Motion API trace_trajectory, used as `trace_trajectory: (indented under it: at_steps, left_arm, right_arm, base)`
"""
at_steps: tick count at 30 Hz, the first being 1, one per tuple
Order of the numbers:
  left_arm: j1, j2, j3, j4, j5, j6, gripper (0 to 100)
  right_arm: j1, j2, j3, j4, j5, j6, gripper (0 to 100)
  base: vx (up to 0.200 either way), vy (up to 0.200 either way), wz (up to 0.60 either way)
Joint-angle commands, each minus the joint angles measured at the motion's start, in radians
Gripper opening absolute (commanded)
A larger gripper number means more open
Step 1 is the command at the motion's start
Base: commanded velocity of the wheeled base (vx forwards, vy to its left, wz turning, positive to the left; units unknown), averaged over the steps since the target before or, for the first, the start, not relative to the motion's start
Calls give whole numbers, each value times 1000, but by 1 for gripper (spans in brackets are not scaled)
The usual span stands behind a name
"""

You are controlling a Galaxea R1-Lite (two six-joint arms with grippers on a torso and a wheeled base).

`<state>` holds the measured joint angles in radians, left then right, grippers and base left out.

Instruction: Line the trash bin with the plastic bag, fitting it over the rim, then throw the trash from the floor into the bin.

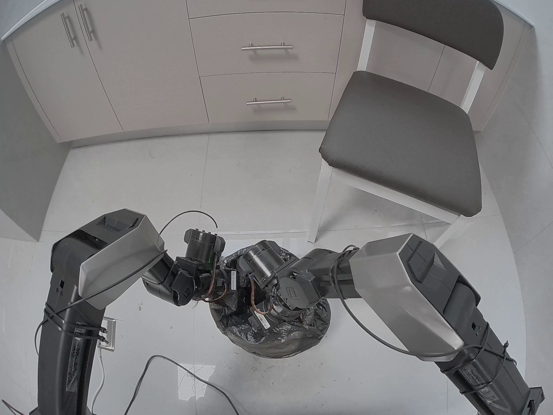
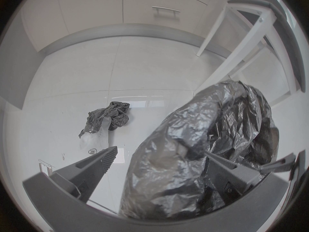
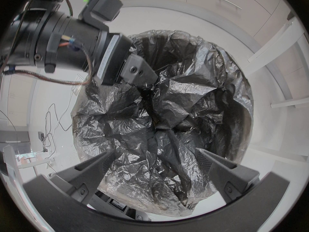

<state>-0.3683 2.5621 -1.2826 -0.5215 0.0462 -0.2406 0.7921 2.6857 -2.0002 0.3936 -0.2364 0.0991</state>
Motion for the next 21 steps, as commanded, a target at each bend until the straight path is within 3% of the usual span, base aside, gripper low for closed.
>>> trace_trajectory:
  at_steps: [1,3,7,10,21]
  left_arm:
    - [-1,-7,-4,-8,-2,-35,100]
    - [-1,-8,-6,-11,-5,-57,100]
    - [2,-63,5,-51,-98,-190,100]
    - [2,-103,2,-68,-114,-261,100]
    - [26,-286,3,-66,-101,-293,100]
  right_arm:
    - [1,26,0,-1,0,-6,100]
    - [1,31,0,-1,0,-6,100]
    - [7,46,0,1,0,-7,100]
    - [7,60,0,-2,0,-6,100]
    - [10,43,0,-10,-1,-7,100]
  base:
    - [0,0,0]
    - [0,0,0]
    - [0,0,0]
    - [0,0,0]
    - [0,0,0]
